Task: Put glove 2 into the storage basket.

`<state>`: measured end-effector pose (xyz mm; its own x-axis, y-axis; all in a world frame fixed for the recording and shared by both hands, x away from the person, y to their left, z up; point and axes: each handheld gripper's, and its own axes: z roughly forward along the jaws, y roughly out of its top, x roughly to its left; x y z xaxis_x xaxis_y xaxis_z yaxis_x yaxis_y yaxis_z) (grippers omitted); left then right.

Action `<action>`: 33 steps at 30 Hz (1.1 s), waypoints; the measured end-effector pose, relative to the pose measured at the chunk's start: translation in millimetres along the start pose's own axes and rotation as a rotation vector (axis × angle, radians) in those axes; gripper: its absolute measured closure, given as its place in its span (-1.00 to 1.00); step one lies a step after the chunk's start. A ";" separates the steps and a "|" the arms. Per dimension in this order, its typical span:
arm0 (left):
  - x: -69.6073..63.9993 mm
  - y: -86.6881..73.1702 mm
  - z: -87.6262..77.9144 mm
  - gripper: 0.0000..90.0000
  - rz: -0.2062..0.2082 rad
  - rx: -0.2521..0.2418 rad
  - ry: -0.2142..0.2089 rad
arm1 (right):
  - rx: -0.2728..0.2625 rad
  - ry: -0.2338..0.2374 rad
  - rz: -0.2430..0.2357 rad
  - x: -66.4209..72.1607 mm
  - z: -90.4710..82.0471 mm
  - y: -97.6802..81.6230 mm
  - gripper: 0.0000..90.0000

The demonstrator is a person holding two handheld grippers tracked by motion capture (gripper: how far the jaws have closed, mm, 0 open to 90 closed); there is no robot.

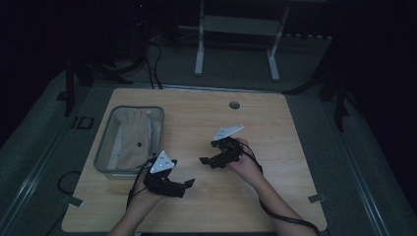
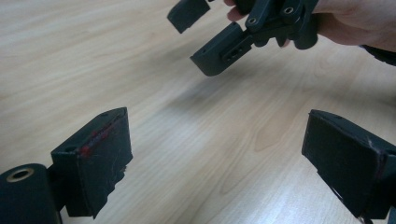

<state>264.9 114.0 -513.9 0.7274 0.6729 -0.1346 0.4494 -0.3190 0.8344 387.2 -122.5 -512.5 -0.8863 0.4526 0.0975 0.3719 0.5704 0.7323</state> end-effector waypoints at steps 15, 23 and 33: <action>-10.1 -11.4 28.7 -0.81 0.031 0.025 -0.093 | -0.004 0.009 -0.025 -3.9 -11.5 -48.8 -0.68; -12.9 -18.7 37.9 -0.81 0.049 0.013 -0.132 | 0.007 -0.029 -0.023 -4.2 -17.6 -70.4 -0.71; -10.3 -25.3 41.3 -0.81 0.048 0.022 -0.133 | -0.006 -0.102 -0.053 -6.8 -29.3 -88.2 -0.72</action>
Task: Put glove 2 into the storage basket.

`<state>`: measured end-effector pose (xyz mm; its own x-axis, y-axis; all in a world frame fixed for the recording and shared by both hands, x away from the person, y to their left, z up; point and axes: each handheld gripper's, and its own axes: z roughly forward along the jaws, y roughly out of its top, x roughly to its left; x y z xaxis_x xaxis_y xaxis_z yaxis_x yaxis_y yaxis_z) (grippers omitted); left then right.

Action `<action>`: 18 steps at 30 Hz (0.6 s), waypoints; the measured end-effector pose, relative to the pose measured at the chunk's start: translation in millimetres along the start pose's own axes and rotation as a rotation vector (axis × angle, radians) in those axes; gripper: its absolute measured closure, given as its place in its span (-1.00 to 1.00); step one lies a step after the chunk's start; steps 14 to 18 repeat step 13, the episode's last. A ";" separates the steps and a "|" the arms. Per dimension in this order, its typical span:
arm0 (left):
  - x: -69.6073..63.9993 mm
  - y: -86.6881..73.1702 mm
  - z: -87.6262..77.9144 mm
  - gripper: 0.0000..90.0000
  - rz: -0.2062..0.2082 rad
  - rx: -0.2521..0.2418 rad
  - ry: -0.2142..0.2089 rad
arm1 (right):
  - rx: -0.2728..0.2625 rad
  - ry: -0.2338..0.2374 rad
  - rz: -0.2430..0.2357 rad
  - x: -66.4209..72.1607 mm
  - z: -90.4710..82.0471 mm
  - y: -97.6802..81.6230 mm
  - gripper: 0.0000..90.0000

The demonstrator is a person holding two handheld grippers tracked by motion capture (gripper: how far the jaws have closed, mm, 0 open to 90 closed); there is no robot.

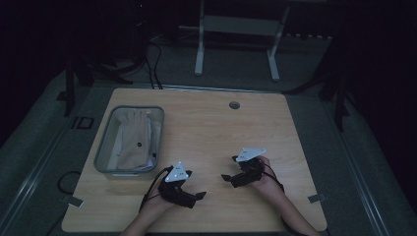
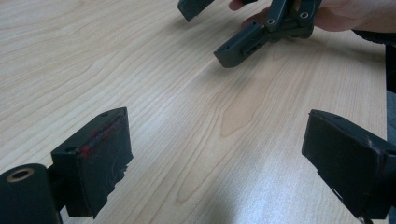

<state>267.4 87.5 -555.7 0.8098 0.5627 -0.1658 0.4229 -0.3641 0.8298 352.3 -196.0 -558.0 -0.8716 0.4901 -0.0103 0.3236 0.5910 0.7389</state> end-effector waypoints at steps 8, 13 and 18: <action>-0.2 -1.5 1.4 -0.81 -0.004 -0.002 0.000 | -0.008 -0.011 0.007 -3.3 -0.1 -3.2 -0.70; -1.1 -2.1 2.1 -0.81 -0.001 -0.002 0.001 | -0.008 -0.019 0.002 -2.5 1.0 -3.3 -0.70; -1.1 -2.1 2.1 -0.81 -0.001 -0.002 0.001 | -0.008 -0.019 0.002 -2.5 1.0 -3.3 -0.70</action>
